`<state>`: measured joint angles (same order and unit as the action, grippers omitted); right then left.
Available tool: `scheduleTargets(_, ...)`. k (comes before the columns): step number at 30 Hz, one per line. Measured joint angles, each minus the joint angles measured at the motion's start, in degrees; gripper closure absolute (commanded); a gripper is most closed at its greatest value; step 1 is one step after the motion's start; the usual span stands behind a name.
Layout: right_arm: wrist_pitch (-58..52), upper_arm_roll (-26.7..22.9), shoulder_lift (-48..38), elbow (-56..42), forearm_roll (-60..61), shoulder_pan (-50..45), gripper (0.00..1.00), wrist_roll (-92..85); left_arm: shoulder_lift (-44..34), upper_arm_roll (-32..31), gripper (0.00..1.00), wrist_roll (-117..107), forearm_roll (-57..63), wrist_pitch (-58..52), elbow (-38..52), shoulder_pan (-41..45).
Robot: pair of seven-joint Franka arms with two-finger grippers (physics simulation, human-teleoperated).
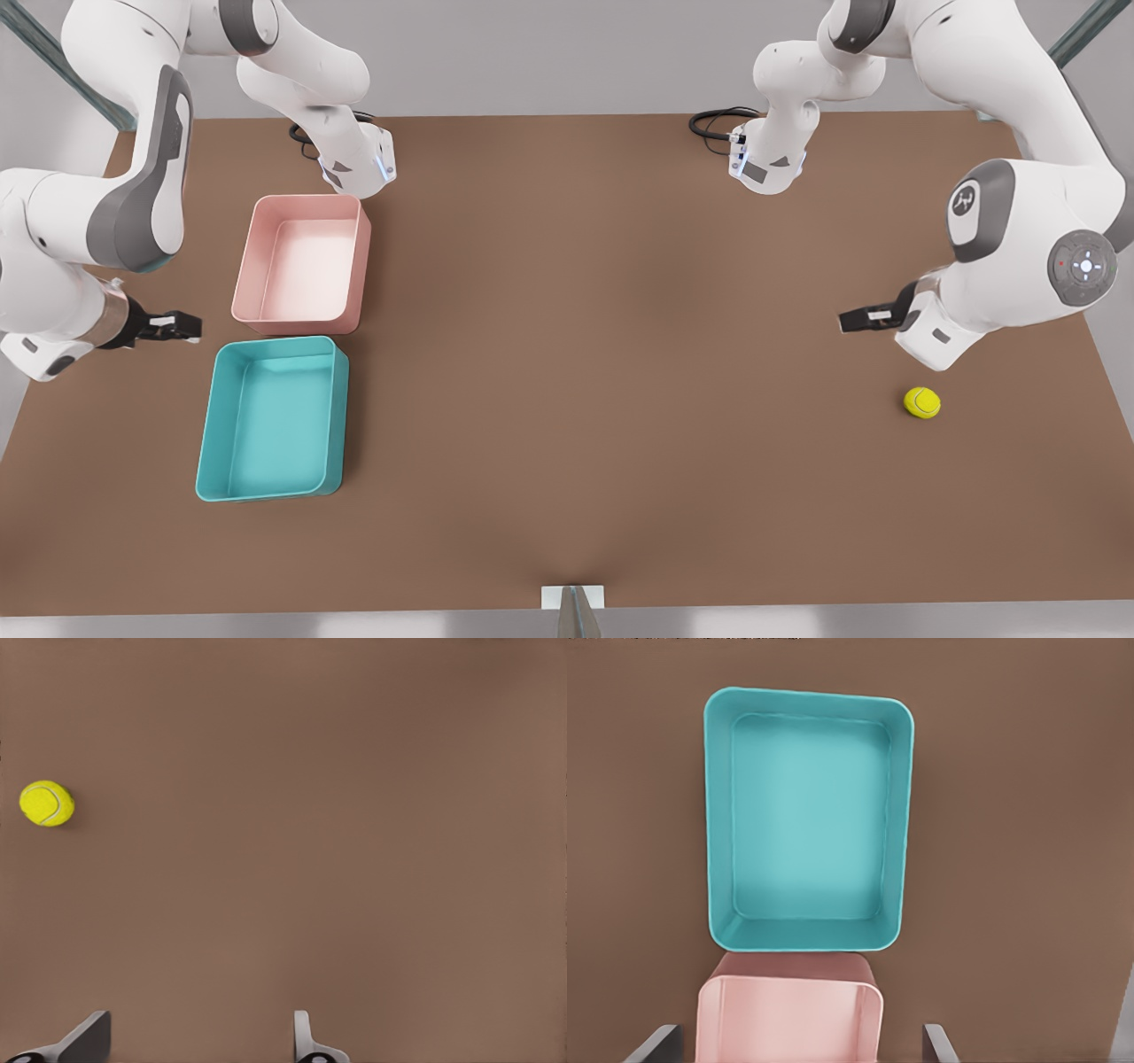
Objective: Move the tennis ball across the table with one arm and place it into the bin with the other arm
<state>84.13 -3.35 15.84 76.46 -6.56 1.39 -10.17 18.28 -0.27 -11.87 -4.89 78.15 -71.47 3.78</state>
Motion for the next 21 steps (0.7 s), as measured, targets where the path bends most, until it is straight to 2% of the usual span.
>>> scheduleTargets(2,0.23,0.01,0.11,0.02,-0.33,0.01,0.0,1.21,0.03,0.49,0.0,-0.46,-0.74,0.8,0.02,-0.12)
scheduleTargets(3,0.31,-0.06,0.38,0.01,-0.43,0.06,0.0,1.7,0.2,0.6,0.41,-0.47,-0.89,1.13,-0.06,-0.14)
scheduleTargets(4,0.33,-0.14,0.65,-0.05,-0.4,0.15,0.0,2.14,0.81,1.07,0.79,0.25,-0.83,1.38,-0.15,-0.18)
scheduleTargets(10,0.7,-0.17,2.32,-0.64,-0.08,0.04,0.0,4.5,11.94,10.43,0.79,19.78,1.53,9.69,-0.63,-7.62)
scheduleTargets(16,1.72,-0.36,2.63,-1.18,2.7,0.43,0.0,6.2,20.56,12.59,0.79,51.16,0.9,20.45,-0.84,-14.53)
scheduleTargets(21,1.97,-0.51,1.61,0.18,5.55,2.26,0.0,6.85,22.36,12.73,0.79,75.41,2.36,31.95,-9.54,-17.85)
